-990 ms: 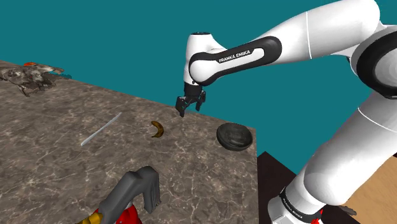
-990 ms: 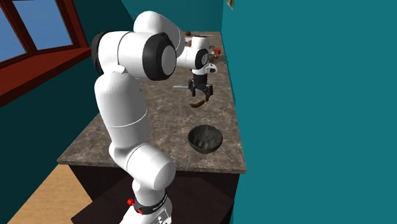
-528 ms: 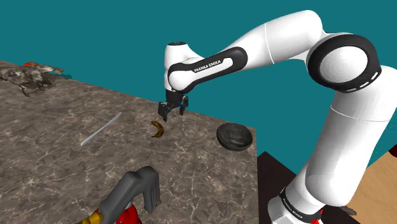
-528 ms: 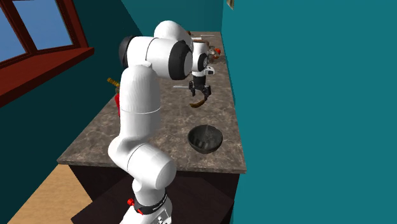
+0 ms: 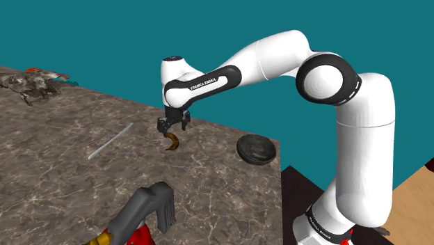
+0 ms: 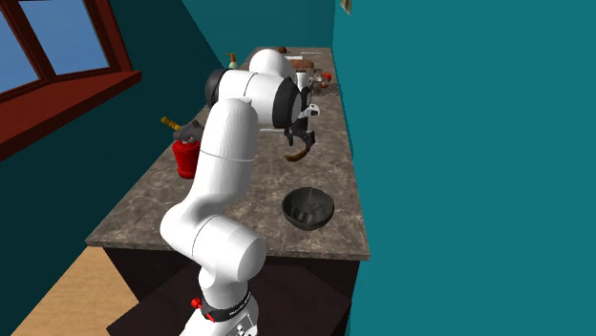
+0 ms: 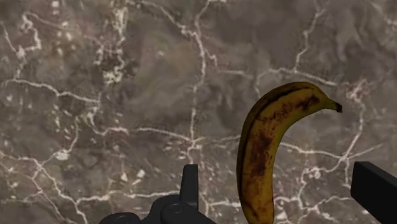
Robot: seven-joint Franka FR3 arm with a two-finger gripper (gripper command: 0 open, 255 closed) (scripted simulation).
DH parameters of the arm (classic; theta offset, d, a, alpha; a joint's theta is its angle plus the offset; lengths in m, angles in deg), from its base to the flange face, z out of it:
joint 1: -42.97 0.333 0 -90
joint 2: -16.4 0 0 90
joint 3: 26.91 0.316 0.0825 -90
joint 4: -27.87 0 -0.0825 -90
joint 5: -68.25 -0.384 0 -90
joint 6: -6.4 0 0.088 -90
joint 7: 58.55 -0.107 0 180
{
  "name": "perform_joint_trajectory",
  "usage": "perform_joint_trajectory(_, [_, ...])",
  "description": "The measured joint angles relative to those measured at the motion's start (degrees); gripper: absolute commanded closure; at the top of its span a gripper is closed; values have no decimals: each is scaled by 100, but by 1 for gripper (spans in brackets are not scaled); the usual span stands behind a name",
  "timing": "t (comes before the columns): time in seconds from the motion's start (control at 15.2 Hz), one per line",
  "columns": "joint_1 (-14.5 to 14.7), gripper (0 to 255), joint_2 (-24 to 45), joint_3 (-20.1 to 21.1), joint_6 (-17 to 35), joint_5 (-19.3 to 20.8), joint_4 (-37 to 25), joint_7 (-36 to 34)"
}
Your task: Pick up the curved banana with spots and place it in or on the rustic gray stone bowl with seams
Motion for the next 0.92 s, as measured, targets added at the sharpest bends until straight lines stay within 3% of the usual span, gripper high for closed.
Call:
perform_joint_trajectory(0.79, [32,0,282,-49,353,84,76,-51])
perform_joint_trajectory(0.86, [32,255,282,-49,353,84,76,-51])
perform_joint_trajectory(0.92, [32,255,282,-49,353,84,76,-51])
